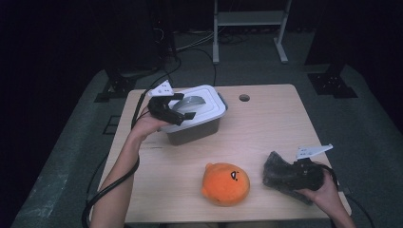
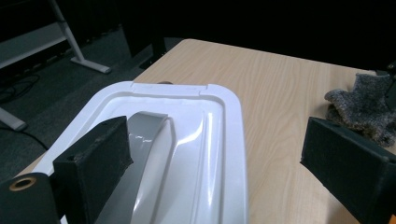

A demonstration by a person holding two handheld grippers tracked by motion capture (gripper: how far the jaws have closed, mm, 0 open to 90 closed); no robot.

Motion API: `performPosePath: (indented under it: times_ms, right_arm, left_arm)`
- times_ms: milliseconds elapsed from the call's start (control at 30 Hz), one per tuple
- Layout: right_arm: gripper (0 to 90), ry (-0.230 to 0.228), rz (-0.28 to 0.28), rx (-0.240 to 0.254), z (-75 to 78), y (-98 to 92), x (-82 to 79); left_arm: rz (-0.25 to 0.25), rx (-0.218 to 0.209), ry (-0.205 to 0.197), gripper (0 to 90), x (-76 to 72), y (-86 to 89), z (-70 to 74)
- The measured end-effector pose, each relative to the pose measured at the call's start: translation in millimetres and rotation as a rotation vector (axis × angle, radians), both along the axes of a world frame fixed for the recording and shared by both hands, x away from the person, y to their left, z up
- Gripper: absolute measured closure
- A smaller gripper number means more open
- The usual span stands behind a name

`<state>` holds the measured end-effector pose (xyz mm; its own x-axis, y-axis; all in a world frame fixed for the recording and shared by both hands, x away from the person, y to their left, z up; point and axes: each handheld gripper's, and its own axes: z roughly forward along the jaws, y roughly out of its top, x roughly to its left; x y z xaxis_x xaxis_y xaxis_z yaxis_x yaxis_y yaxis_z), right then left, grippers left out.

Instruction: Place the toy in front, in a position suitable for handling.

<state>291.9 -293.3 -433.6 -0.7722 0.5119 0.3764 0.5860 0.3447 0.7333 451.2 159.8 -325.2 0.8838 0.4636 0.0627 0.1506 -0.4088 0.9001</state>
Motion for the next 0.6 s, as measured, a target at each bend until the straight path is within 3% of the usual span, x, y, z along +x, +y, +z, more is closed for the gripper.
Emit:
performPosePath:
  times_ms: [600]
  right_arm:
    - [34.9, 0.016, 0.024, -0.016, -2.7, 4.6, 1.5]
  left_arm:
    - [0.027, 0.014, 0.017, 7.2, 19.0, 4.1, -4.8]
